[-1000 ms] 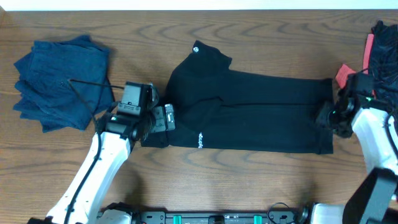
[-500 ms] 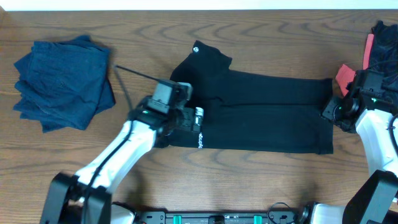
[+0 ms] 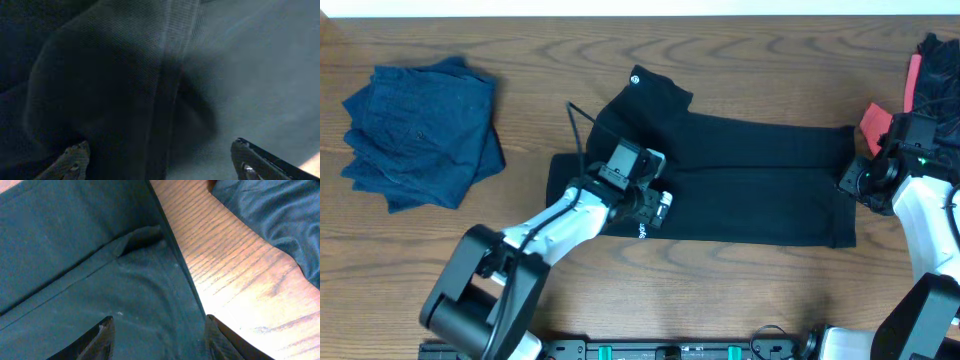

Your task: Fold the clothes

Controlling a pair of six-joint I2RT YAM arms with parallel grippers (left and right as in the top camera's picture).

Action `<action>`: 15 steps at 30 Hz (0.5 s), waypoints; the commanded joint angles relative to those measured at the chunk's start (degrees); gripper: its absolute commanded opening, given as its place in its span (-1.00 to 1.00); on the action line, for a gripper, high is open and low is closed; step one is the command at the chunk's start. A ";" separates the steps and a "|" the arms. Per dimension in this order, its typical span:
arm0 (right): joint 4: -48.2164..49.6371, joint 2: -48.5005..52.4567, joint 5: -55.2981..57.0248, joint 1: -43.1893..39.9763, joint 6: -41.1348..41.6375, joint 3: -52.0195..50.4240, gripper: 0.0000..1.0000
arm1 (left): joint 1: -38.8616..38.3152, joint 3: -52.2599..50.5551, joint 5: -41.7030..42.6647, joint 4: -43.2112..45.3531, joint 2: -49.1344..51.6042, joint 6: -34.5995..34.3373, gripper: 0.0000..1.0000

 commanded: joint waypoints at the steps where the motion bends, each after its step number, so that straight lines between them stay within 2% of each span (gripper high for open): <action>1: -0.28 0.11 0.79 -0.46 0.59 0.42 0.12 | -0.59 0.90 -4.83 -0.48 1.44 1.07 0.61; 7: -0.37 0.13 0.79 -0.48 0.59 0.39 0.11 | -0.52 0.92 -10.29 -0.48 -0.13 1.09 0.50; 12: -0.37 0.13 0.79 -0.46 0.59 0.39 0.11 | -0.52 0.90 -10.78 -0.87 -0.22 1.07 -0.04; 15: -0.37 0.13 0.79 -0.46 0.59 0.39 0.10 | -0.52 0.90 -10.78 -0.85 -0.22 1.07 -0.18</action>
